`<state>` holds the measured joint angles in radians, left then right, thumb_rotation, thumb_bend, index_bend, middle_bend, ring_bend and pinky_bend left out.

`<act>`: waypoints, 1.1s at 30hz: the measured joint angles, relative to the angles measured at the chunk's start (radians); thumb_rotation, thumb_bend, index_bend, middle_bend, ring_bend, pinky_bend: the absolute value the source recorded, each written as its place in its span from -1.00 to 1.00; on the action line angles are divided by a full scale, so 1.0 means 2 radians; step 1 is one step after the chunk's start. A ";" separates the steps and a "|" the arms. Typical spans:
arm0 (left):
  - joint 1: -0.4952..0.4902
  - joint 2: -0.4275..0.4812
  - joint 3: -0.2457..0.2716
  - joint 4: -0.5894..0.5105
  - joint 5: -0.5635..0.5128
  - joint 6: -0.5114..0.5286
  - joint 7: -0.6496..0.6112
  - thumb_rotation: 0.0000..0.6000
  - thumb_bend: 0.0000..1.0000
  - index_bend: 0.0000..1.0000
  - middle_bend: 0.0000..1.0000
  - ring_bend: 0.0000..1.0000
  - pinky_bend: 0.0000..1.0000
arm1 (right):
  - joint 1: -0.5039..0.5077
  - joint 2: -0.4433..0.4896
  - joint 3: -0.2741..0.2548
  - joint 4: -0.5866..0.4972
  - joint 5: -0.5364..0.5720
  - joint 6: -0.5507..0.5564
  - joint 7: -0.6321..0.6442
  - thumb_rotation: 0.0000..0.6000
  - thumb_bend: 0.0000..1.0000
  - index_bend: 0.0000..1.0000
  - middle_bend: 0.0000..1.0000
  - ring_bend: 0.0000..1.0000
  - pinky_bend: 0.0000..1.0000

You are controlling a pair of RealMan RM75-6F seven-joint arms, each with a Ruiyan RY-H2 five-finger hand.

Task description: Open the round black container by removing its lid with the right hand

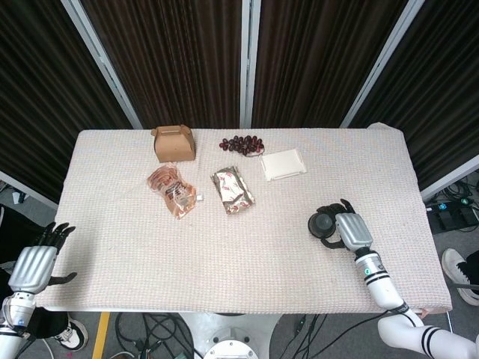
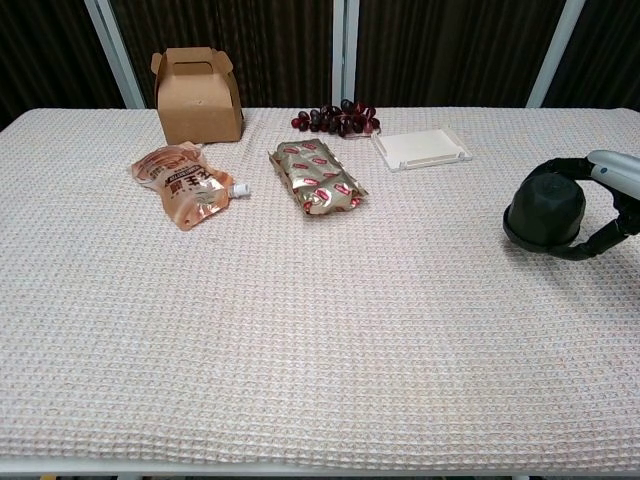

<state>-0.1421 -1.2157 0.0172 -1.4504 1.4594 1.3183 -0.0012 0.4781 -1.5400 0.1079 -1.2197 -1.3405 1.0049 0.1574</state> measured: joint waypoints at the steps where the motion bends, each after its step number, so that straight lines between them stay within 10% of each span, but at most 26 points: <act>1: 0.000 0.000 0.000 0.000 0.000 0.000 0.000 1.00 -0.96 -0.76 -0.87 -1.00 -0.52 | 0.001 -0.001 0.000 0.002 0.000 -0.002 0.001 1.00 -0.46 -0.05 0.01 -0.72 -1.00; 33: 0.004 -0.001 -0.001 0.002 0.002 0.007 0.000 1.00 -0.96 -0.73 -0.87 -1.00 -0.52 | 0.002 0.022 -0.014 -0.009 -0.003 -0.030 0.010 1.00 -1.00 -0.73 -0.50 -1.00 -1.00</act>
<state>-0.1344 -1.2171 0.0157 -1.4462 1.4629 1.3322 -0.0011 0.4811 -1.4957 0.0806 -1.2380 -1.3459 0.9442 0.1773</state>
